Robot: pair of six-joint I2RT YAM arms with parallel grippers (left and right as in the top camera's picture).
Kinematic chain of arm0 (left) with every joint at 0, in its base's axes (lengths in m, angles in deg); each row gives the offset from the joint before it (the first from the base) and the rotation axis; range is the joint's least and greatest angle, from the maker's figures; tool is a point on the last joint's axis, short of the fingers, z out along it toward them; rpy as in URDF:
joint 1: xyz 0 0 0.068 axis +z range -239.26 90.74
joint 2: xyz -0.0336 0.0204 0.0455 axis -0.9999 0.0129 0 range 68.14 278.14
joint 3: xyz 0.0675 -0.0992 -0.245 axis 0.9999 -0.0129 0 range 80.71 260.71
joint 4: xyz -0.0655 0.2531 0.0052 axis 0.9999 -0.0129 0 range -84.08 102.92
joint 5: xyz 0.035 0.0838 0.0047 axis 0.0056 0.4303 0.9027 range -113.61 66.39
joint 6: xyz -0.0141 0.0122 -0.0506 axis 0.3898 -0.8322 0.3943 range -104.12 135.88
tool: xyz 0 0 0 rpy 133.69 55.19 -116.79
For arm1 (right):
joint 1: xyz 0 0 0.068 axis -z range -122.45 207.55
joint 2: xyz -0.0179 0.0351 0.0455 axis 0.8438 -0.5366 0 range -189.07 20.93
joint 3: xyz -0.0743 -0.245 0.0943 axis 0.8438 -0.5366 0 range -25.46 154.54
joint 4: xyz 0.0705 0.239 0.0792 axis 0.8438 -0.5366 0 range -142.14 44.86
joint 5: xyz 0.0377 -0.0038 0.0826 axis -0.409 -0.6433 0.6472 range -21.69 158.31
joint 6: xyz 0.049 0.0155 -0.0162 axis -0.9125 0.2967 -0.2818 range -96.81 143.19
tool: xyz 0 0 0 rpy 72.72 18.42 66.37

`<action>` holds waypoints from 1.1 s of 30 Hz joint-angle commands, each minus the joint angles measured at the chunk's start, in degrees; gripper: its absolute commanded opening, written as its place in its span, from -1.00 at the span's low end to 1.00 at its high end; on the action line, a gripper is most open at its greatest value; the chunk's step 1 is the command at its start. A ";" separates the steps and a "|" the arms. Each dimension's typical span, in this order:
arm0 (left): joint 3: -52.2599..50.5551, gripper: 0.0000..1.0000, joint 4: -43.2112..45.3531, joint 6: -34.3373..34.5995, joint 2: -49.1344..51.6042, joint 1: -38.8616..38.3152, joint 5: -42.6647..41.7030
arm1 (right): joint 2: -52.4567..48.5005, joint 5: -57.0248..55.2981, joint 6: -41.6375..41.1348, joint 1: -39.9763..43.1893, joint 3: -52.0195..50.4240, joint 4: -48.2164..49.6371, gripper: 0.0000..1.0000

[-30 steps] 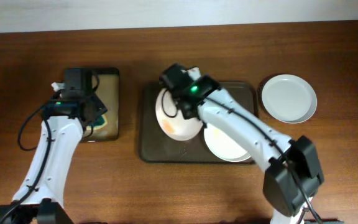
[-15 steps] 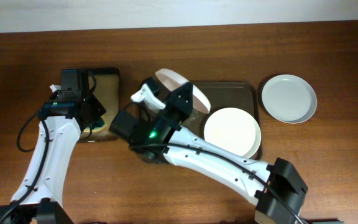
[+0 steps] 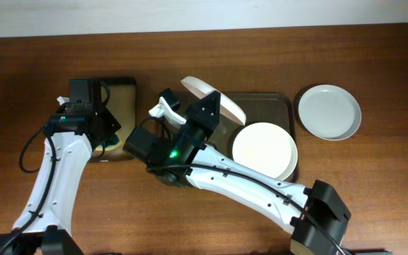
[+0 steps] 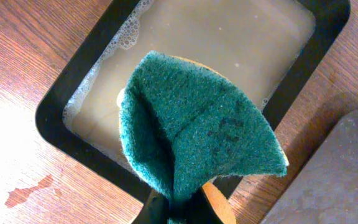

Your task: Clean dirty plates on tray and stack at the side

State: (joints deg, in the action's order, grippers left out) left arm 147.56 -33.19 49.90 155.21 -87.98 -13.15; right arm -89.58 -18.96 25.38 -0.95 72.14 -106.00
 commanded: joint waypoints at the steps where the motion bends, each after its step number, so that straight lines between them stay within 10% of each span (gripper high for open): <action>1: -0.39 -1.00 0.00 -0.31 -0.17 0.28 -0.20 | 1.46 6.93 -7.28 3.17 1.22 0.24 -0.92; 18: -0.39 -1.00 0.00 -0.31 -0.20 0.28 -0.17 | 1.31 101.42 -21.88 57.61 1.20 -0.35 -0.92; 33: -0.39 -1.00 0.20 -0.28 -0.17 0.28 -0.20 | 1.29 104.61 -16.98 89.72 -10.32 4.96 -0.92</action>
State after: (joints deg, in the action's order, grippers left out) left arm 147.41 -33.17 49.90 155.21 -87.98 -13.17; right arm -89.54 83.51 7.57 88.62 65.47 -103.64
